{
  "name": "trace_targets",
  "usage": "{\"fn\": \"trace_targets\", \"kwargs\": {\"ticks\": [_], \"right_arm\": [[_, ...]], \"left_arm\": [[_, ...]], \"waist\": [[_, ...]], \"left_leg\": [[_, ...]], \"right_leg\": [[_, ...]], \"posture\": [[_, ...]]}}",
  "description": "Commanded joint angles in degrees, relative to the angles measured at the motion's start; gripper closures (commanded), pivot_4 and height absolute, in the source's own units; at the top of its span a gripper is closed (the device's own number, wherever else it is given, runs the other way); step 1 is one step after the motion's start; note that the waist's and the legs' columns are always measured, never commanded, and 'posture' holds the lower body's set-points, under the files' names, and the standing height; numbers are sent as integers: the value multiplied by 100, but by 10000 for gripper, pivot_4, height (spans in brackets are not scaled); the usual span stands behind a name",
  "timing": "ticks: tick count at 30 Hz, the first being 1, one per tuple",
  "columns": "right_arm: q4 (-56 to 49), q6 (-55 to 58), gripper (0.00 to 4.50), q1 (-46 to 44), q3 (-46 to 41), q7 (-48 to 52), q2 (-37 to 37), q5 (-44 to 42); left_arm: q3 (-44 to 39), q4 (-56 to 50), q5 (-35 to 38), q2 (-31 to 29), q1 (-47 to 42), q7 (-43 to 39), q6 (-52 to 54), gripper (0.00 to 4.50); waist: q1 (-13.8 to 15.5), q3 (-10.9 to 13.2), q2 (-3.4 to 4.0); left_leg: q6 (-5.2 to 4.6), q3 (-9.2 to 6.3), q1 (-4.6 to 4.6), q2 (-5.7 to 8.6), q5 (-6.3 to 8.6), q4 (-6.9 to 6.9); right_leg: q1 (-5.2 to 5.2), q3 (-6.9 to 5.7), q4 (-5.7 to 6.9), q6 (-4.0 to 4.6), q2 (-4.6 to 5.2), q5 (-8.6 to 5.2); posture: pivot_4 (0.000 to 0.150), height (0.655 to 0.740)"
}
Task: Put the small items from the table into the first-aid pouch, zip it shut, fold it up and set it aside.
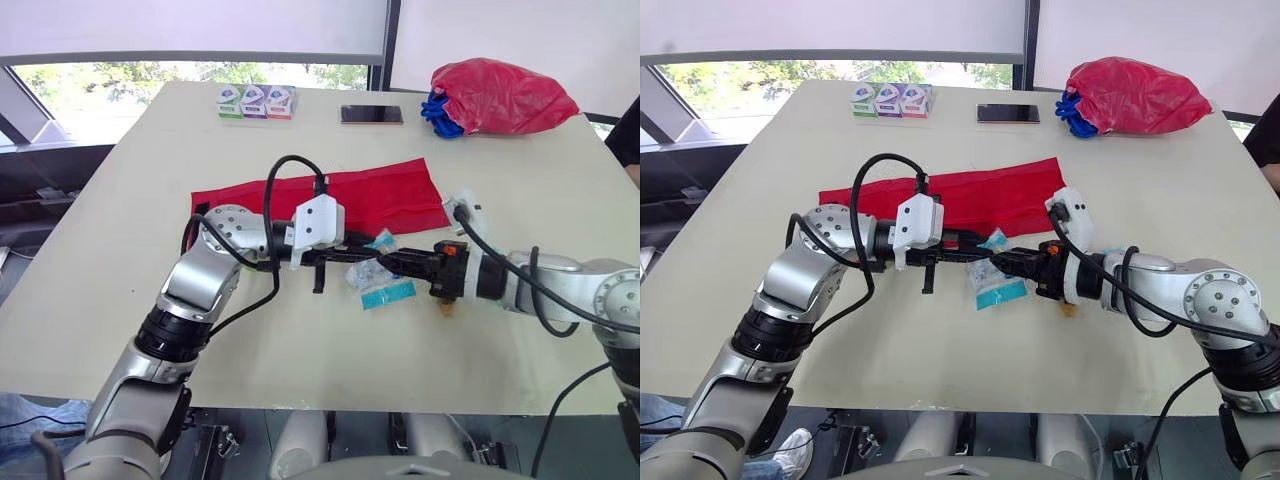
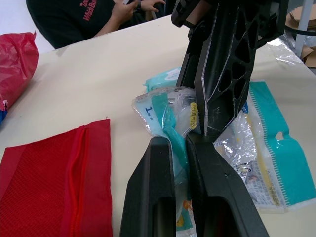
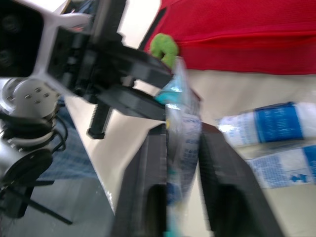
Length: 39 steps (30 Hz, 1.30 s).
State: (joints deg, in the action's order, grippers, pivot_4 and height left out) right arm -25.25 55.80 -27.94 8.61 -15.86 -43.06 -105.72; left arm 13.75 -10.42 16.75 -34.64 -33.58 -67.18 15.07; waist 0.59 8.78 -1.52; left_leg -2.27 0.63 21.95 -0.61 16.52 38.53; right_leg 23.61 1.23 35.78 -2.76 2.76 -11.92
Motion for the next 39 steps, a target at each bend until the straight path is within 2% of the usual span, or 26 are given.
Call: {"fn": "trace_targets", "kwargs": {"ticks": [1,10,12,14,15,21,26,32,39], "right_arm": [[-126,6,43831,-15,-128,101,-91,33],[-118,12,43837,92,-143,248,-94,216],[-113,-21,43837,126,-155,272,-50,224],[-126,-44,43837,176,-185,307,-36,229],[-143,-58,43837,209,-205,316,-36,221],[-256,-134,43837,569,-424,411,-138,230],[-393,-231,43837,1014,-715,512,-224,290],[-565,-355,43837,1378,-968,580,-259,388],[-624,-401,43837,1374,-924,651,-178,558]], "left_arm": [[-105,-57,9,-29,-56,2,-72,45000],[-252,-127,247,-124,73,0,273,45000],[-423,-149,432,-115,100,122,517,35964],[-659,-168,583,-104,160,295,671,29981],[-762,-204,669,-142,211,318,768,25376],[-1502,-207,906,-689,774,429,1149,245],[-2051,273,594,-1101,1207,793,976,245],[-2652,950,139,-1299,1659,1496,635,245],[-2771,2200,-429,-1286,1521,2207,-102,245]], "waist": [[0,0,0],[0,0,0],[-2,0,0],[-13,0,0],[-18,0,1],[-99,1,0],[-115,2,0],[-117,3,-2],[-106,4,-5]], "left_leg": [[0,0,0,0,0,0],[0,-1,0,0,0,0],[0,-1,0,0,0,0],[0,-2,0,-1,0,0],[0,-4,0,-2,0,0],[0,-6,1,-3,0,-2],[0,-7,0,-3,0,-2],[0,-5,-1,-6,0,-3],[0,-5,0,-7,0,-3]], "right_leg": [[0,0,0,0,0,0],[0,0,0,0,0,0],[0,0,0,0,0,0],[1,-1,0,0,0,0],[1,-3,0,0,0,0],[1,-5,-1,-1,0,-1],[1,-6,-1,-1,1,-1],[1,-7,-1,0,5,-2],[2,-13,-1,1,12,-1]], "posture": [[1500,7400],[1500,7400],[1500,7400],[1500,7400],[1500,7400],[1500,7400],[1500,7400],[1500,7400],[1500,7400]]}}
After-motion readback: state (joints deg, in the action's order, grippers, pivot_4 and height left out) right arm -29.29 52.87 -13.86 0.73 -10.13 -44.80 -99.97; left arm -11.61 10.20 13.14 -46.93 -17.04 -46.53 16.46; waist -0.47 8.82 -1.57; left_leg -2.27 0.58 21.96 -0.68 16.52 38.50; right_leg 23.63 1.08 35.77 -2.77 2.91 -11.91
